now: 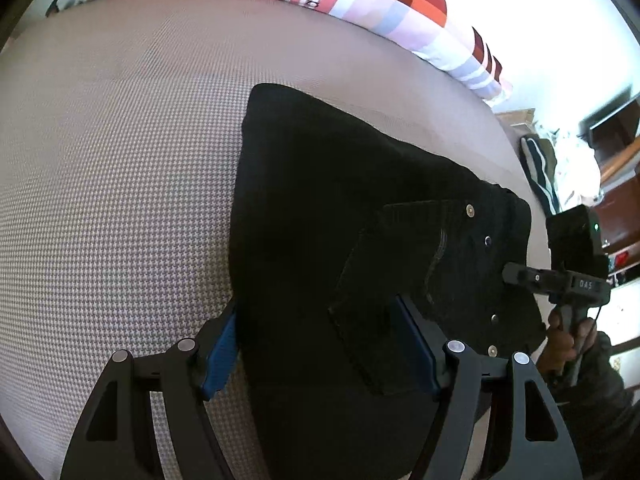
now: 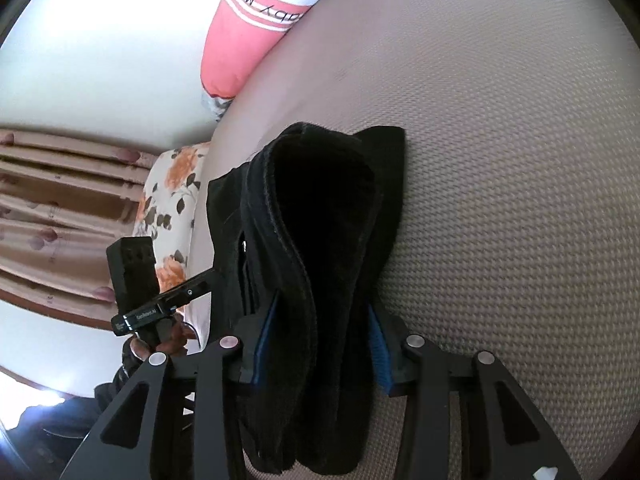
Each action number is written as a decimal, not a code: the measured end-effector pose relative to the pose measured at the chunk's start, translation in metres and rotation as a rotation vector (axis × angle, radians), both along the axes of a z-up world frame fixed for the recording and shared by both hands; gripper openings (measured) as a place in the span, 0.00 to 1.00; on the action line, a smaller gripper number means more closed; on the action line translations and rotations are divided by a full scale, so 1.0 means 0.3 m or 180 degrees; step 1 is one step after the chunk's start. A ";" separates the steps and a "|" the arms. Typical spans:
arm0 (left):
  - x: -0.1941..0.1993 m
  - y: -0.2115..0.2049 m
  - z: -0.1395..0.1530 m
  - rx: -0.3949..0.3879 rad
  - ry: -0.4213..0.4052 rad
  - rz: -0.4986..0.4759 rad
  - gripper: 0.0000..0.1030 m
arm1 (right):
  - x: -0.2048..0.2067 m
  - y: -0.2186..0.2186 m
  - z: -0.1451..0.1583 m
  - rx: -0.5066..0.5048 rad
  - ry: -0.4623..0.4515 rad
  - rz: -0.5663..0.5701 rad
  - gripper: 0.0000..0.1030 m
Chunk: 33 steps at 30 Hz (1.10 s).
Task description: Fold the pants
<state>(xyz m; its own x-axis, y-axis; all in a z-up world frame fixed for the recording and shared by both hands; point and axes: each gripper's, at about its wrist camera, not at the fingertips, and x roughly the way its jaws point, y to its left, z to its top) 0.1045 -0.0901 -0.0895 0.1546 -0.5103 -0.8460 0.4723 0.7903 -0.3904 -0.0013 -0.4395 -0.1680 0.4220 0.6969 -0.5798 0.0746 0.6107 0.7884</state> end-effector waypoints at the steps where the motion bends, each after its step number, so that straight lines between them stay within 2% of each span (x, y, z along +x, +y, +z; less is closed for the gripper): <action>1: -0.002 0.001 -0.002 0.0000 -0.0006 0.0010 0.69 | 0.005 0.003 0.000 -0.0004 0.0000 0.0007 0.38; 5: -0.007 0.004 -0.006 -0.0013 -0.0020 0.0057 0.69 | 0.015 0.019 0.003 -0.0012 -0.0016 -0.0022 0.37; 8: -0.012 -0.009 -0.007 0.0057 -0.0097 0.0068 0.62 | 0.020 0.018 0.003 0.0009 -0.0027 -0.0060 0.36; 11: -0.013 -0.005 -0.002 0.0091 -0.0121 0.0127 0.49 | 0.026 0.006 -0.003 0.0028 -0.0032 -0.0076 0.35; 13: -0.005 0.011 0.005 0.0007 -0.0079 0.0160 0.38 | 0.029 0.002 -0.002 0.0014 -0.0026 -0.0074 0.35; 15: 0.006 0.030 0.007 -0.0097 -0.0046 0.0157 0.34 | 0.030 -0.005 -0.005 0.0021 -0.0023 -0.0085 0.35; 19: 0.037 0.068 -0.011 -0.0346 0.0142 0.0175 0.33 | 0.031 -0.011 -0.010 0.0048 -0.0016 -0.0110 0.33; 27: 0.095 0.089 -0.043 -0.0583 0.0466 0.0098 0.35 | 0.030 -0.017 -0.015 0.0052 -0.0001 -0.0110 0.33; 33: 0.130 0.087 -0.053 -0.0725 0.0573 0.0043 0.36 | 0.036 -0.023 -0.015 0.0073 0.0029 -0.0099 0.33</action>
<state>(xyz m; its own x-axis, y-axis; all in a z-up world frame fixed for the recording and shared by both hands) 0.1436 -0.0639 -0.1053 0.0204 -0.6891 -0.7244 0.3694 0.6784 -0.6350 0.0095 -0.4463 -0.1724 0.4383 0.6968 -0.5677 0.1005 0.5896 0.8014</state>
